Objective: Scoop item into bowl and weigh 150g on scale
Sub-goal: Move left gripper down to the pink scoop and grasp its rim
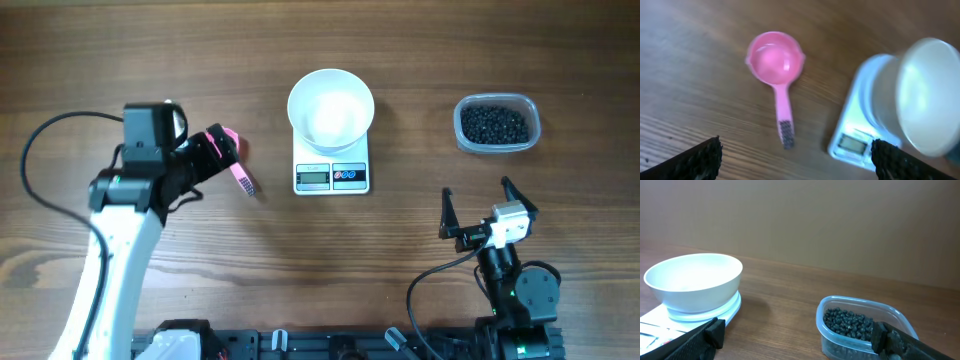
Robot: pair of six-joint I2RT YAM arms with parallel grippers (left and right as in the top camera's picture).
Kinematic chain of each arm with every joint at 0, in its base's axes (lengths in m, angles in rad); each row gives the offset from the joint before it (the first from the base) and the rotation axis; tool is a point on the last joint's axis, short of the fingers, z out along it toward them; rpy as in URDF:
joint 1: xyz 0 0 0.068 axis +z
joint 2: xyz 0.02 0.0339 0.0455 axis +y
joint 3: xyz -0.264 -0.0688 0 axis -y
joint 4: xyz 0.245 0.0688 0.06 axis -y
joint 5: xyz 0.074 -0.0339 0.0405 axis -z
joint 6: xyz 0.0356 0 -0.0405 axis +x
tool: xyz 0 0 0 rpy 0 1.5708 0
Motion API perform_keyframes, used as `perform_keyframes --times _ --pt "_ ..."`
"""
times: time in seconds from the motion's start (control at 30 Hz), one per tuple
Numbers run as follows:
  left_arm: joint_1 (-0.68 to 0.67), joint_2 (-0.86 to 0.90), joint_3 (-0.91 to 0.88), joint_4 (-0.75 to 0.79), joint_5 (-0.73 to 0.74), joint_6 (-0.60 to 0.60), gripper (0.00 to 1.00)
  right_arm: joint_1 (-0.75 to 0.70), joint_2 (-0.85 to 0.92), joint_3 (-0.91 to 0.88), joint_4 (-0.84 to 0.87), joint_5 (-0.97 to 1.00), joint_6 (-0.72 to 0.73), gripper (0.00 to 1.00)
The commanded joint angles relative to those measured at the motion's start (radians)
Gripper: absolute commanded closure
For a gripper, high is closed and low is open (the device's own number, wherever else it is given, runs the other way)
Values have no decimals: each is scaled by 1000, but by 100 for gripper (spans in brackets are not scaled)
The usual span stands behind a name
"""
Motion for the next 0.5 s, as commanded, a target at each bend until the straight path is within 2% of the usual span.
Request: perform_keyframes --times 0.0,0.1,0.27,0.33,0.47 --pt "3 120 10 32 -169 -184 0 6 -5 -2 2 14 -5 0" --pt "4 184 10 71 -198 -227 7 6 -5 -2 2 14 -5 1" --pt "4 283 10 149 -203 -265 27 6 -5 -2 2 14 -5 0" --pt "4 312 10 169 -203 -275 28 6 -5 -2 2 14 -5 0" --pt "4 364 10 222 -204 -275 23 6 -5 -2 2 14 -6 0"
